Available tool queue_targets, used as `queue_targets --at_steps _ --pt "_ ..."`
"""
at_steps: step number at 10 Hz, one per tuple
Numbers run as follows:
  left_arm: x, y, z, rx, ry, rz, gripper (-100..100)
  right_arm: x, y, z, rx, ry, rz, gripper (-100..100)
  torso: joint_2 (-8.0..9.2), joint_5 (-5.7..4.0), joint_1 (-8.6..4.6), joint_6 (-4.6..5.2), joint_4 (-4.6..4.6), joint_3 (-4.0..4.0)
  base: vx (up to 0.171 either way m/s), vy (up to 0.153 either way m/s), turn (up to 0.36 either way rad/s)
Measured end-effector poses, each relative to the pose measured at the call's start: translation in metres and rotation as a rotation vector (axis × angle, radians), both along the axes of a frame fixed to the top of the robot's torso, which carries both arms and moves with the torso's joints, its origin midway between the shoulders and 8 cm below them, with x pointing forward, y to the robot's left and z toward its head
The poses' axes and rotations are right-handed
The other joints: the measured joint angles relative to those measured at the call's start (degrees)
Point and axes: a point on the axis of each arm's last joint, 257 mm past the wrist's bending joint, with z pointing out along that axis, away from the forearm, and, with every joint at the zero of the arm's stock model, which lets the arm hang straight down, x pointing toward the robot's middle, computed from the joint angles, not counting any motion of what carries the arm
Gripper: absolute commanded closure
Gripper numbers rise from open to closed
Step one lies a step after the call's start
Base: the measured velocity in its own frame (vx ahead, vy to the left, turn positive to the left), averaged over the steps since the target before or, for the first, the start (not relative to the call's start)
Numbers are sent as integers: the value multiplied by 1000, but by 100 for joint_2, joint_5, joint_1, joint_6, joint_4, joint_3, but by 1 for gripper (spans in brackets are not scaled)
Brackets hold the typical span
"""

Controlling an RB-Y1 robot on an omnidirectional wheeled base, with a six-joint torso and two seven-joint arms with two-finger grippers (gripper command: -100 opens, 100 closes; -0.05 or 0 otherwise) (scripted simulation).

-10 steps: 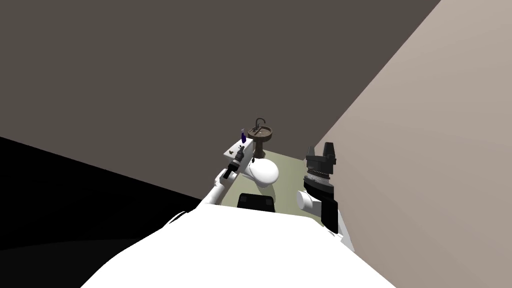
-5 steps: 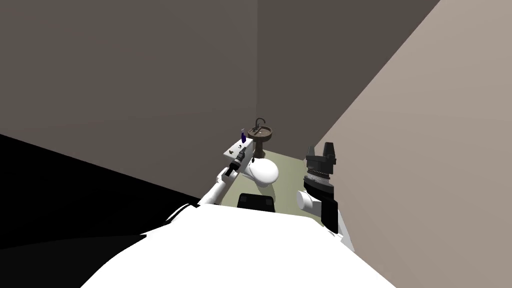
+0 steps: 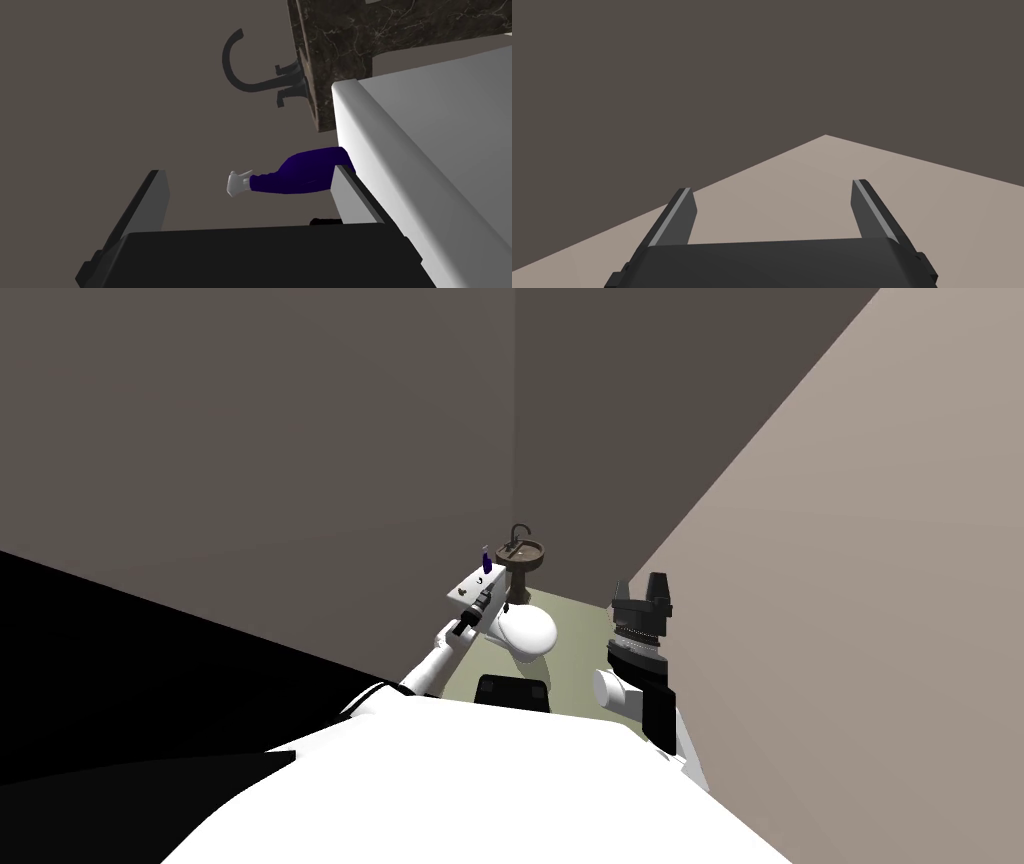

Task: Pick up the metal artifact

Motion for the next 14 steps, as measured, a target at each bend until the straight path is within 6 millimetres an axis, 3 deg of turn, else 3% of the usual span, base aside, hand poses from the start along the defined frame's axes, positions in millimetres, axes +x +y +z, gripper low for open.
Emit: queue_targets --at_steps 8,14 --pt "32 12 -37 115 113 17 -100 0 0 0 0 0 0 0 -1 1 1 -1 -1 -1 -1 -2 3" --pt "59 36 -56 221 194 52 -100 0 0 0 0 0 0 0 -4 0 2 -1 -1 -2 3 -1 6"
